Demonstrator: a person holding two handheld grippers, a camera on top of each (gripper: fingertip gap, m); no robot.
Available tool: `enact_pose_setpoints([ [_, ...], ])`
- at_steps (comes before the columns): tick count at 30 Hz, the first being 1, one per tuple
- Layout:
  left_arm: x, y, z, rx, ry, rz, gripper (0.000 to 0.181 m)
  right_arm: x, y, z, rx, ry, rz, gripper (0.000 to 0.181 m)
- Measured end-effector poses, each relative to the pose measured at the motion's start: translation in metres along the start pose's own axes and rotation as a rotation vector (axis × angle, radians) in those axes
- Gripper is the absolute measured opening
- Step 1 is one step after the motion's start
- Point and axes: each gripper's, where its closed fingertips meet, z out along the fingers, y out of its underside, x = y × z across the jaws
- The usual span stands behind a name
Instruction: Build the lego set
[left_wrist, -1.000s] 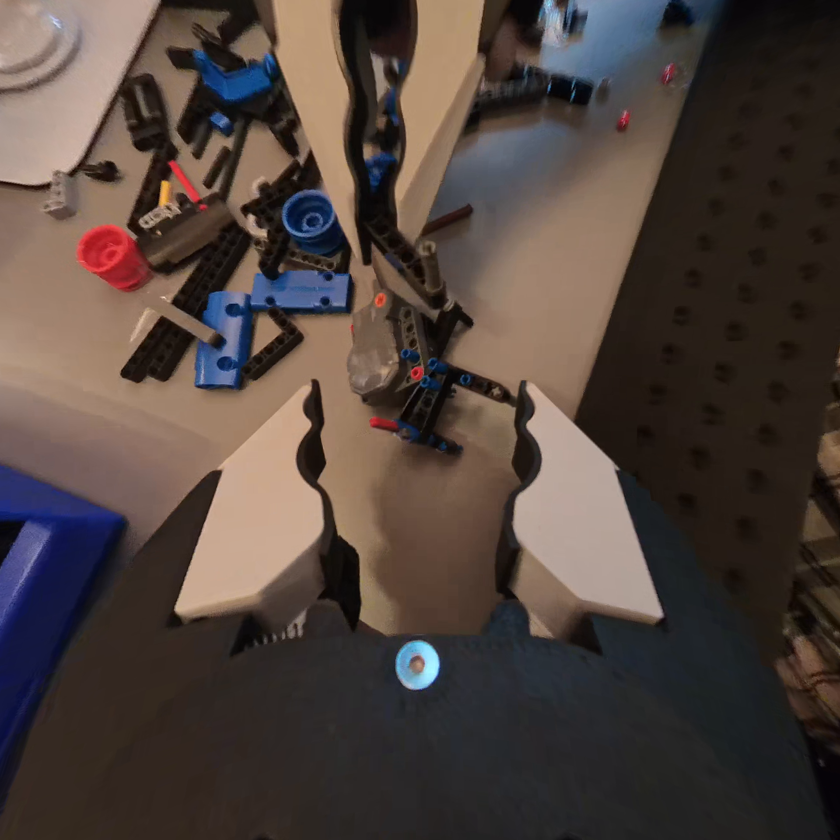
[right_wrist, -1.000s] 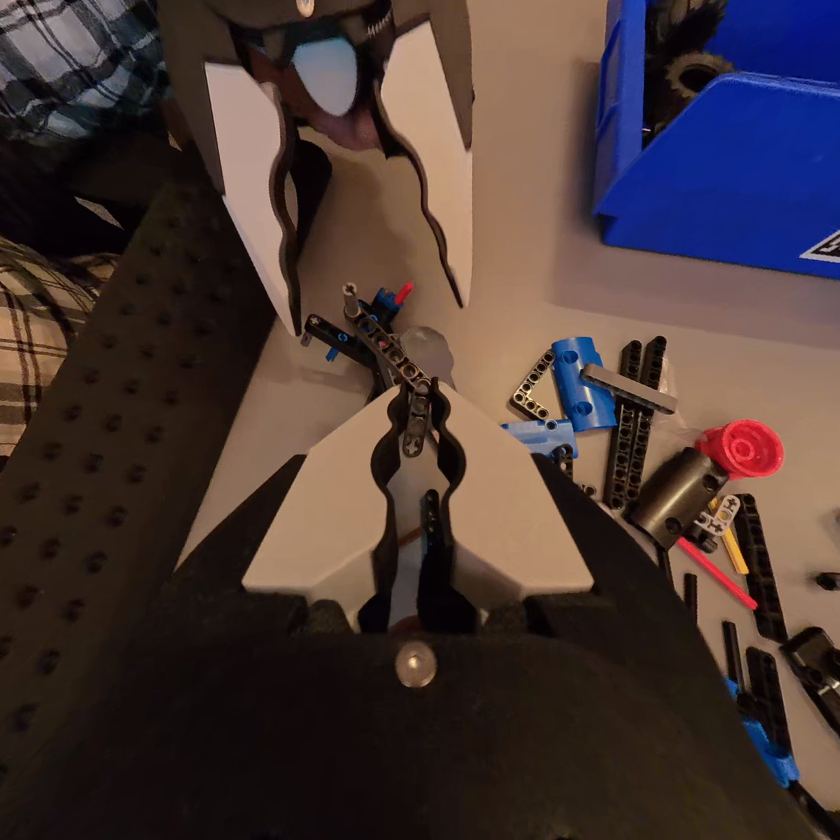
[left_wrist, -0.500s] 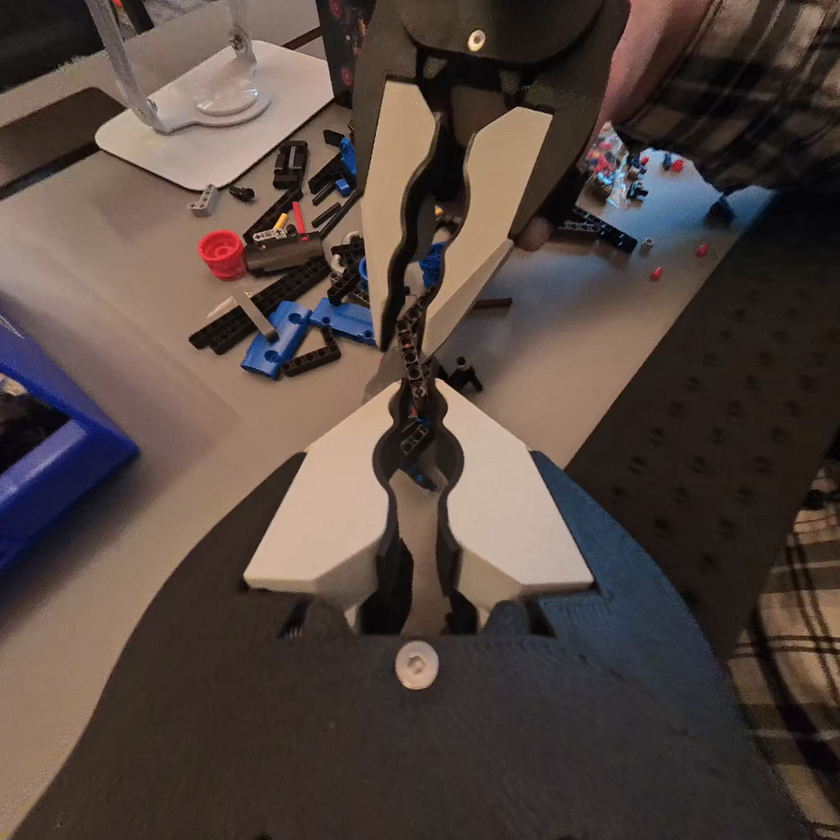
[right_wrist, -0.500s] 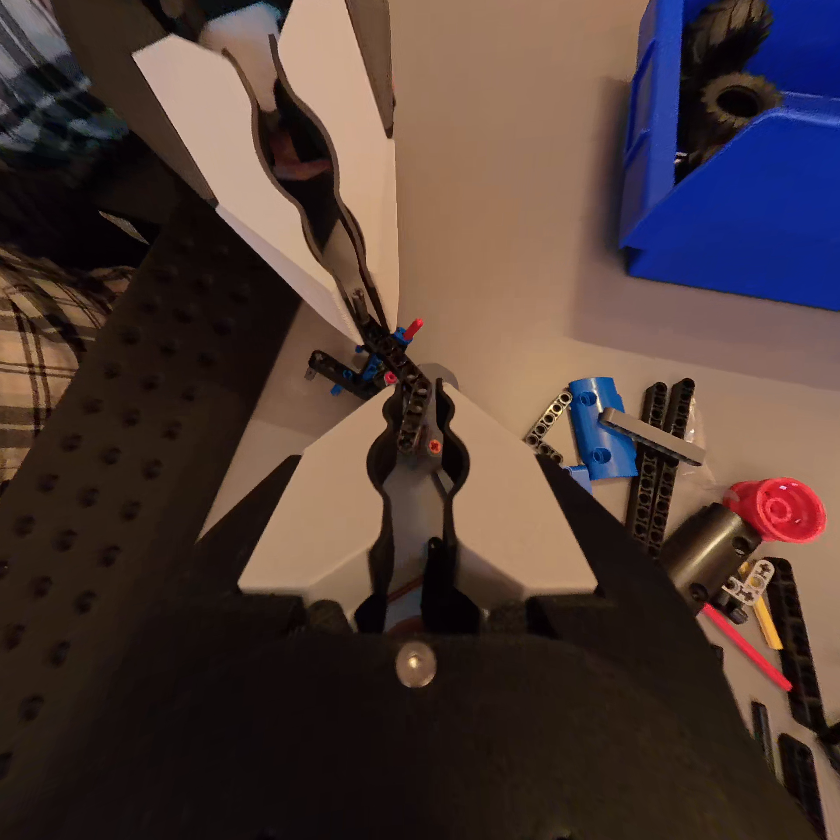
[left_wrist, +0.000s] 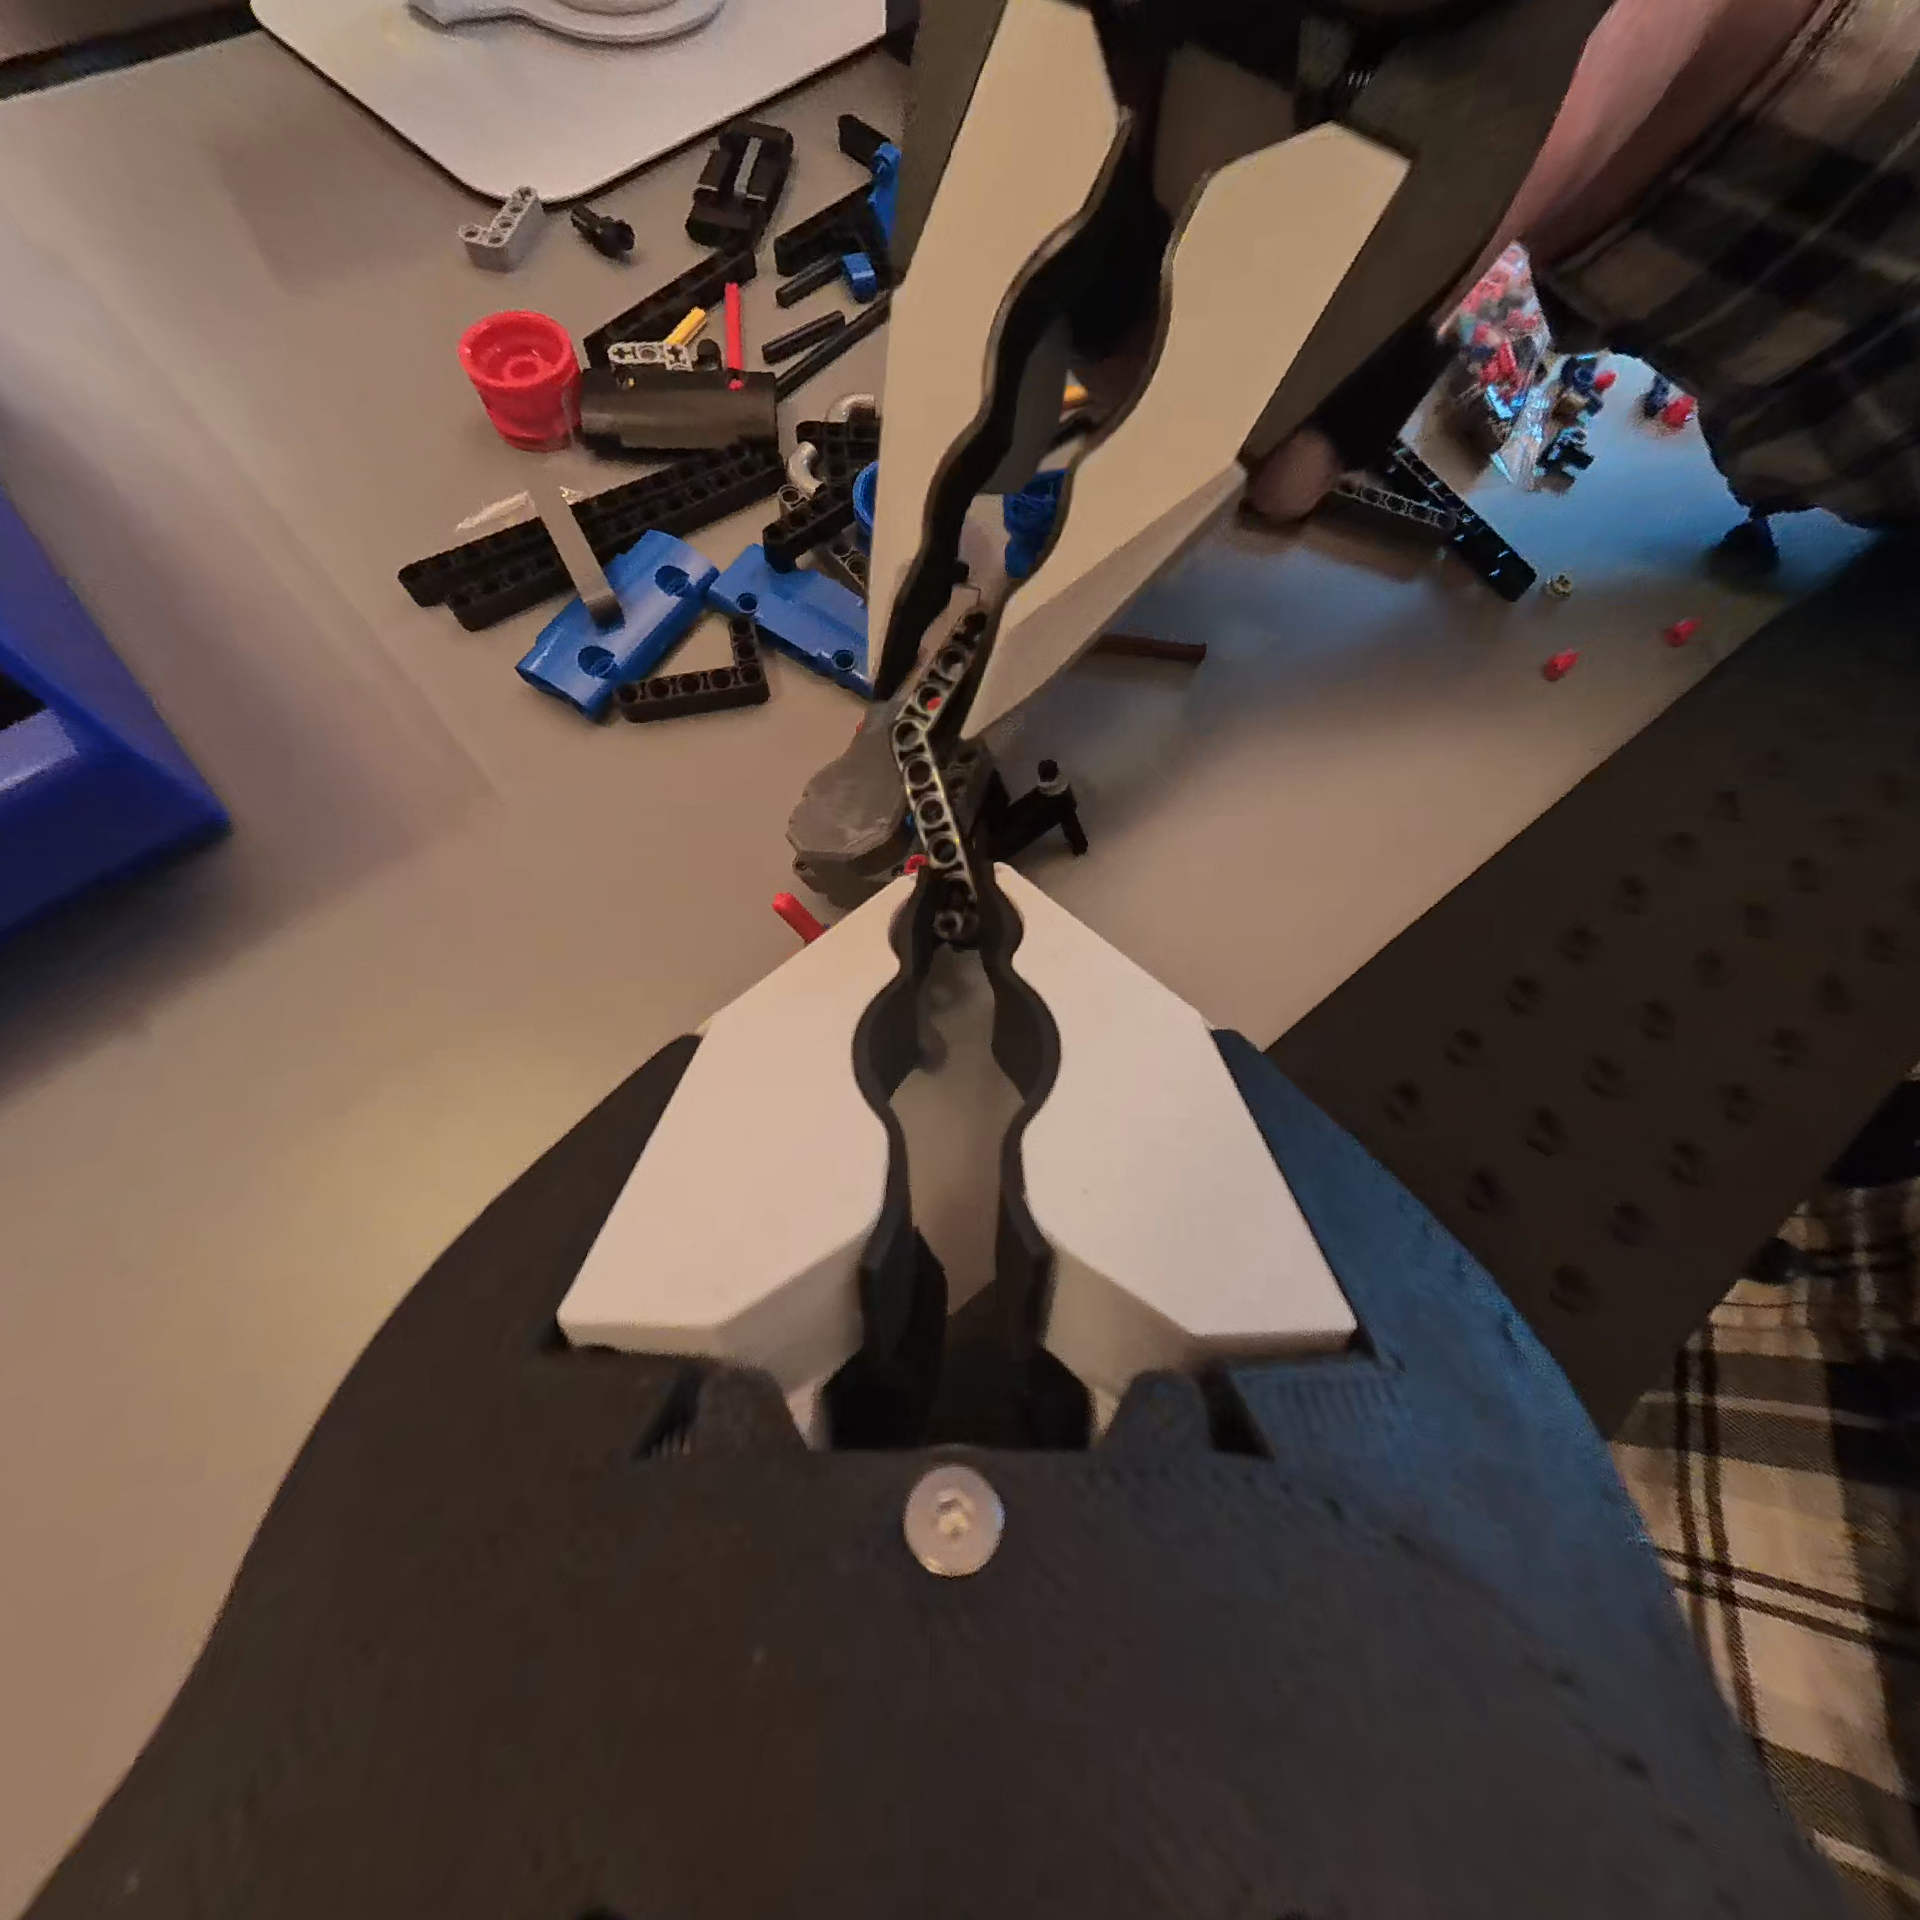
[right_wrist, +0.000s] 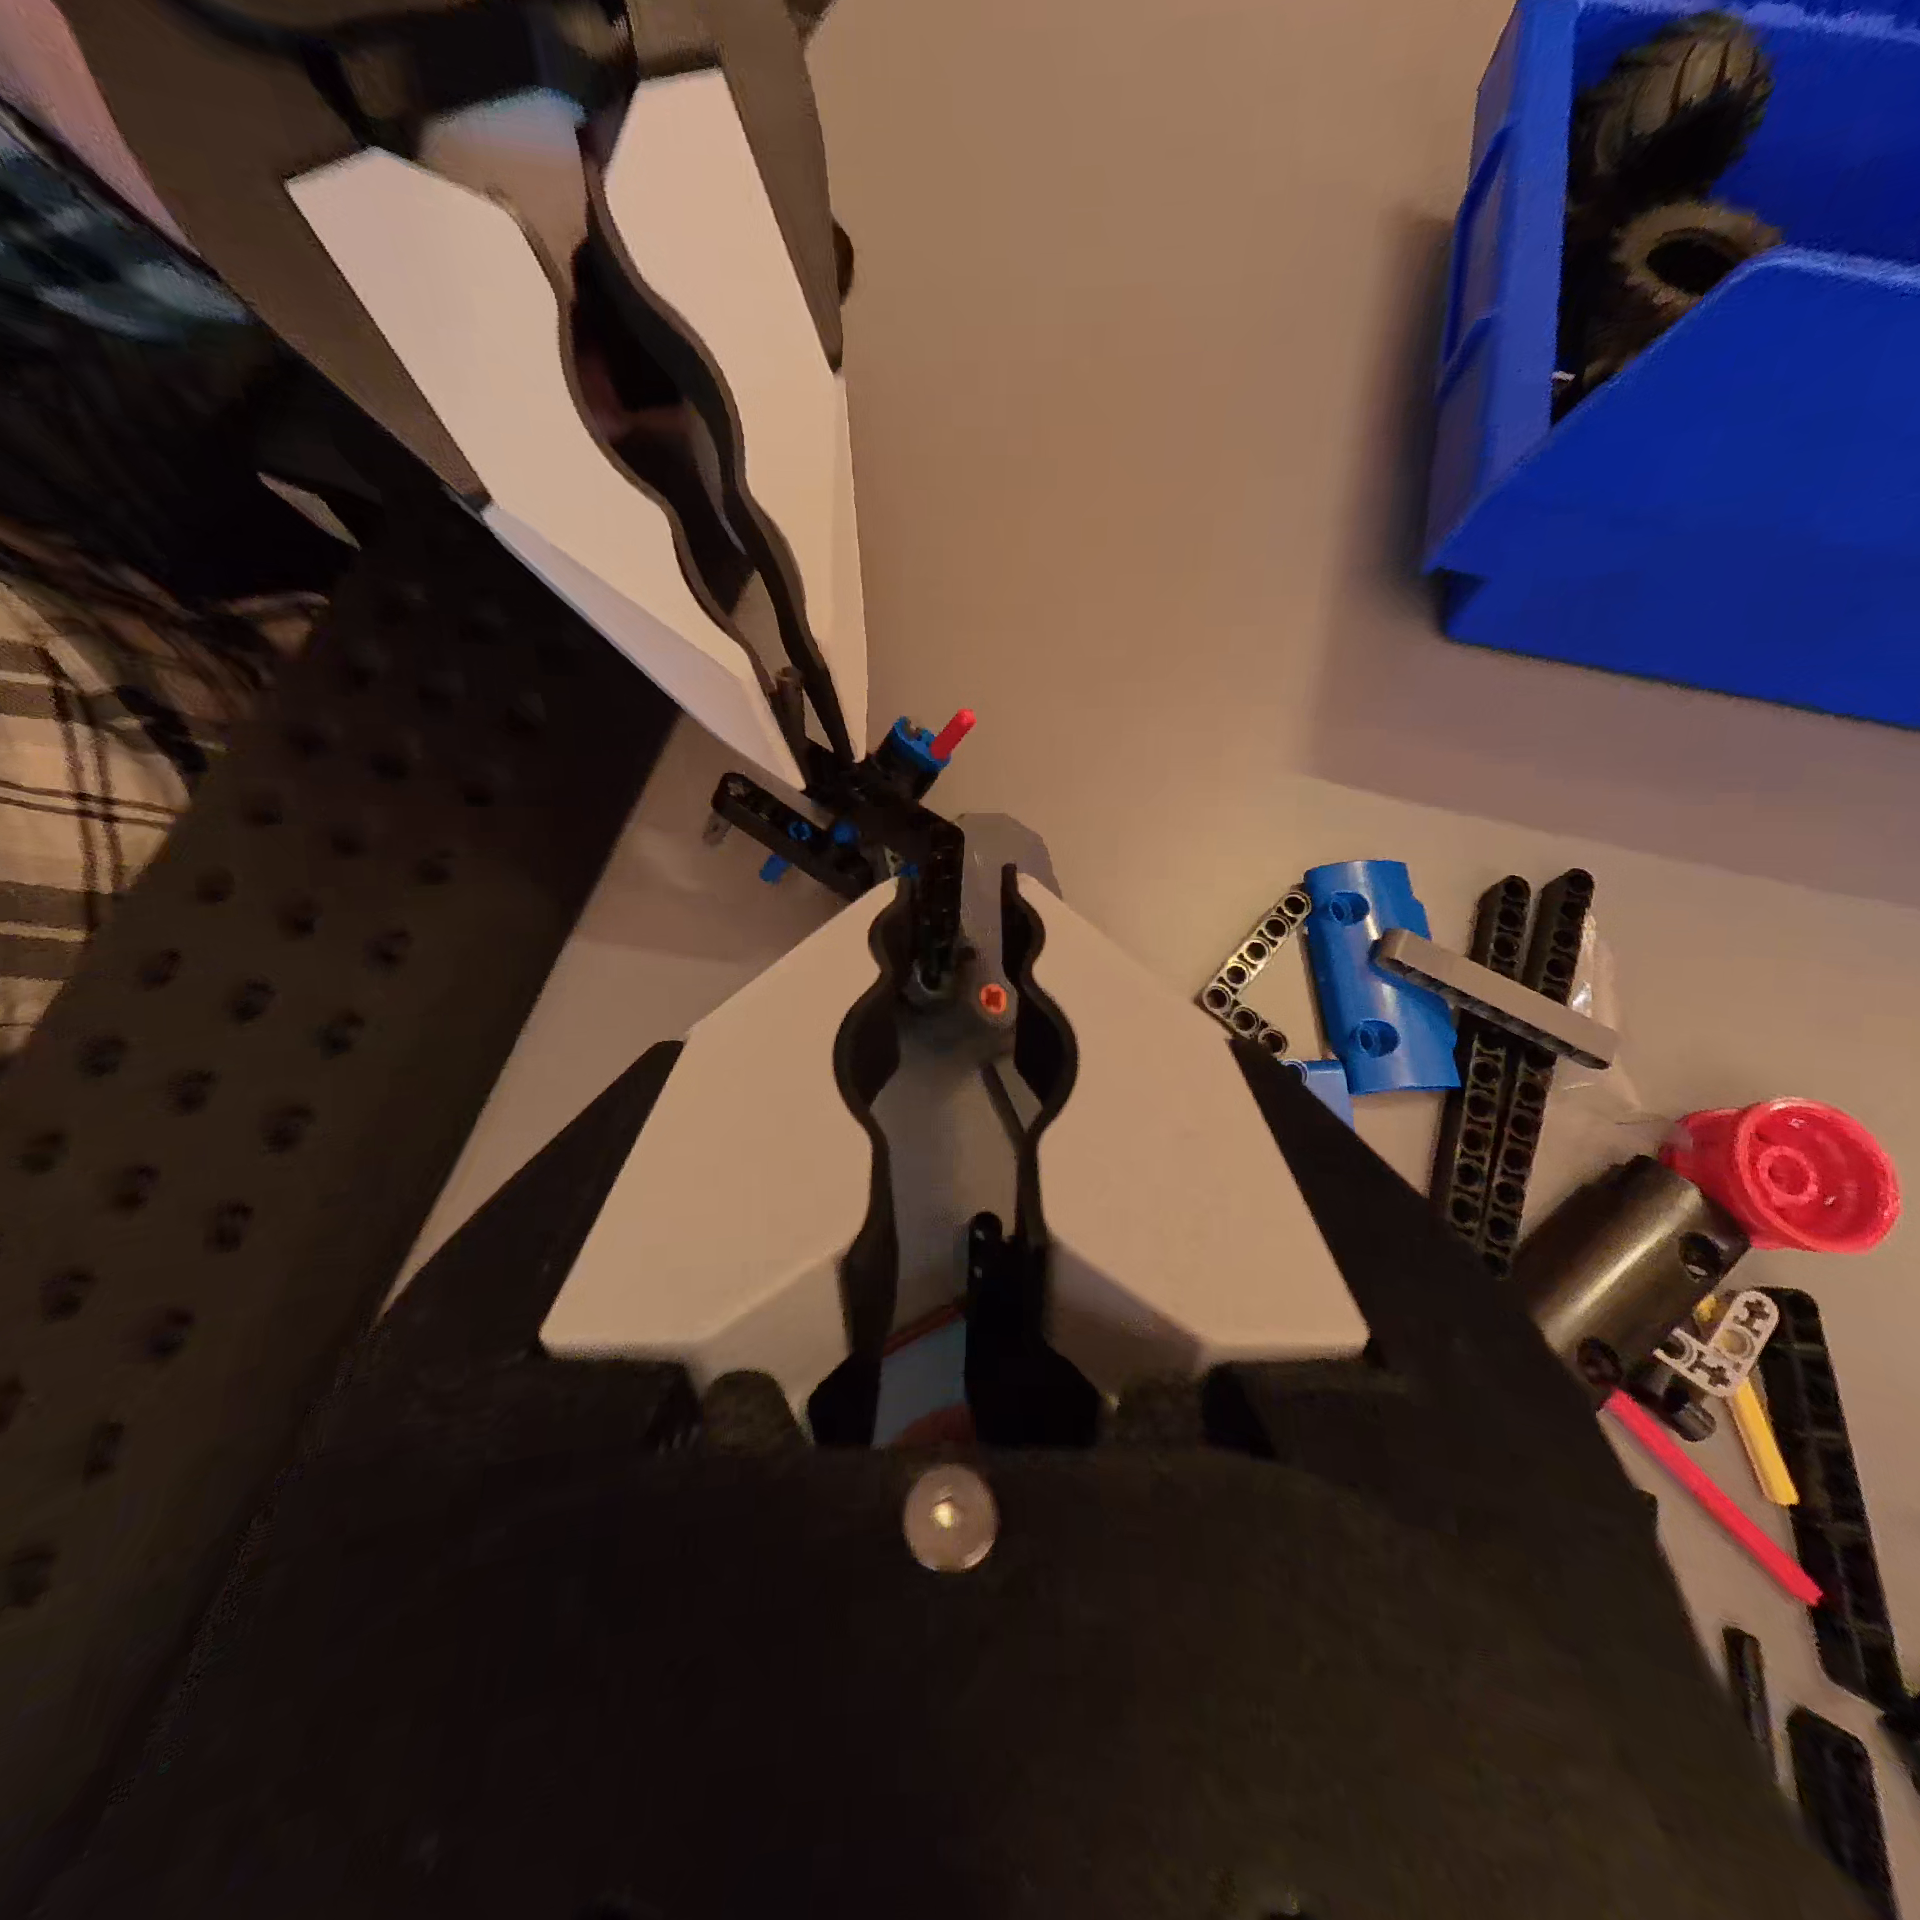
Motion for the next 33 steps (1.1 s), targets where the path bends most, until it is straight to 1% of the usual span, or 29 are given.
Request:
enact_pose_setpoints([
  [2, -0.002, 0.001, -0.003, -0.009, -0.019, 0.003, 0.005, 0.000, 0.000, -0.004, 0.013, -0.009, -0.002, 0.012],
  [4, 0.001, 0.001, -0.005, -0.018, -0.001, -0.006, 0.005, -0.001, -0.001, -0.002, 0.021, -0.013, -0.013, 0.006],
  [6, -0.001, 0.005, -0.005, -0.046, -0.029, 0.015, 0.005, -0.002, 0.001, 0.003, 0.005, -0.007, -0.027, 0.006],
  [11, 0.007, 0.006, -0.007, -0.058, 0.009, 0.000, 0.008, -0.005, 0.004, 0.005, -0.006, -0.048, -0.004, 0.006],
  [14, 0.011, 0.002, -0.006, -0.060, 0.016, 0.027, 0.010, -0.006, 0.011, 0.006, -0.021, -0.073, 0.028, 0.005],
  [17, 0.010, 0.002, -0.004, -0.062, 0.015, 0.059, 0.018, -0.004, 0.014, 0.009, -0.020, -0.078, 0.055, 0.005],
  [20, 0.011, 0.001, -0.003, -0.058, 0.011, 0.116, 0.032, -0.003, 0.014, 0.008, -0.011, -0.083, 0.073, 0.005],
  [22, 0.008, -0.003, -0.004, -0.045, -0.018, 0.173, 0.034, -0.003, 0.013, 0.009, -0.017, -0.079, 0.073, 0.005],
  [23, 0.009, -0.007, -0.005, -0.027, -0.020, 0.223, 0.034, -0.002, 0.013, 0.009, -0.021, -0.080, 0.081, 0.005],
  [25, 0.006, -0.005, -0.003, -0.050, -0.043, 0.267, 0.031, -0.003, 0.013, 0.009, -0.025, -0.080, 0.087, 0.005],
  [27, 0.001, 0.000, 0.003, -0.094, -0.077, 0.291, 0.019, -0.003, 0.013, 0.010, -0.030, -0.081, 0.089, 0.005],
  [29, -0.005, 0.001, 0.006, -0.101, -0.116, 0.264, 0.009, -0.004, 0.013, 0.010, -0.037, -0.078, 0.087, 0.005],
  [31, -0.008, 0.001, 0.005, -0.112, -0.126, 0.230, 0.007, -0.004, 0.012, 0.010, -0.040, -0.076, 0.085, 0.005],
  [33, -0.010, 0.001, 0.005, -0.127, -0.154, 0.237, 0.006, -0.003, 0.011, 0.008, -0.042, -0.064, 0.071, 0.008],
])
